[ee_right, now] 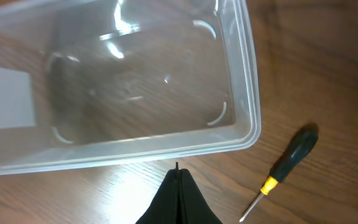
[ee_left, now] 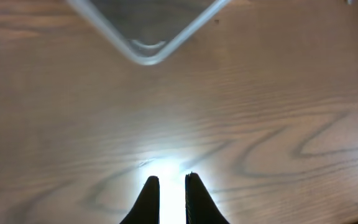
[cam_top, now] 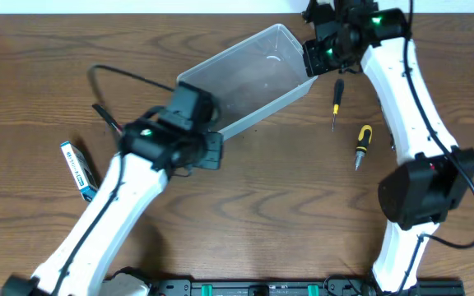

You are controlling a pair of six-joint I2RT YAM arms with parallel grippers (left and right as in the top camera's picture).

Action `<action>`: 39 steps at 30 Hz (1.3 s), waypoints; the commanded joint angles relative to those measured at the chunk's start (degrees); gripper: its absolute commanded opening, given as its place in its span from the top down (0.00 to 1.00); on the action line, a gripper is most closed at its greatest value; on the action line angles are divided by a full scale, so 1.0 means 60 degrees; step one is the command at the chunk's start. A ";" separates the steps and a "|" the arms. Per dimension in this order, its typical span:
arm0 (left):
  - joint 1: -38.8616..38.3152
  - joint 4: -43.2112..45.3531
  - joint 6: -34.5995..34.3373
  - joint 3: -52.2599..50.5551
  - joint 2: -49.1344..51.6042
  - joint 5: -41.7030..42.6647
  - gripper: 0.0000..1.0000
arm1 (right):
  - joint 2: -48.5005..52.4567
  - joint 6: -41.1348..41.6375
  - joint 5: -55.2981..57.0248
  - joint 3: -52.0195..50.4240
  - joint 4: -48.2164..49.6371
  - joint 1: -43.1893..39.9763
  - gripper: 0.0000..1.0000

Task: Pack container
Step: 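Reach both grippers to the clear container's near and far rims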

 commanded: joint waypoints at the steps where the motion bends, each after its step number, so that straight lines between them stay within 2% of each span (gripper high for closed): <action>1: -0.0197 0.0204 -0.0051 0.0157 0.0656 -0.0229 0.94 | 0.0339 -0.0521 0.0233 0.0240 0.0033 0.0098 0.99; 6: -0.0197 0.0692 -0.0007 0.0157 0.1413 -0.0222 0.94 | 0.0743 -0.1016 0.0368 0.0237 0.0215 0.0157 0.99; 17: -0.0197 0.1909 0.1326 0.0157 0.2306 -0.0189 0.94 | 0.1275 -0.2288 0.0353 0.0226 0.0240 0.0237 0.99; 33: -0.0197 0.2342 0.1687 0.0157 0.3293 -0.0186 0.94 | 0.1829 -0.2419 0.0357 0.0226 0.0867 0.0328 0.99; 39: -0.0193 0.2677 0.1687 0.0157 0.3366 -0.0193 0.94 | 0.1829 -0.2364 0.0361 0.0226 0.0131 0.0346 0.99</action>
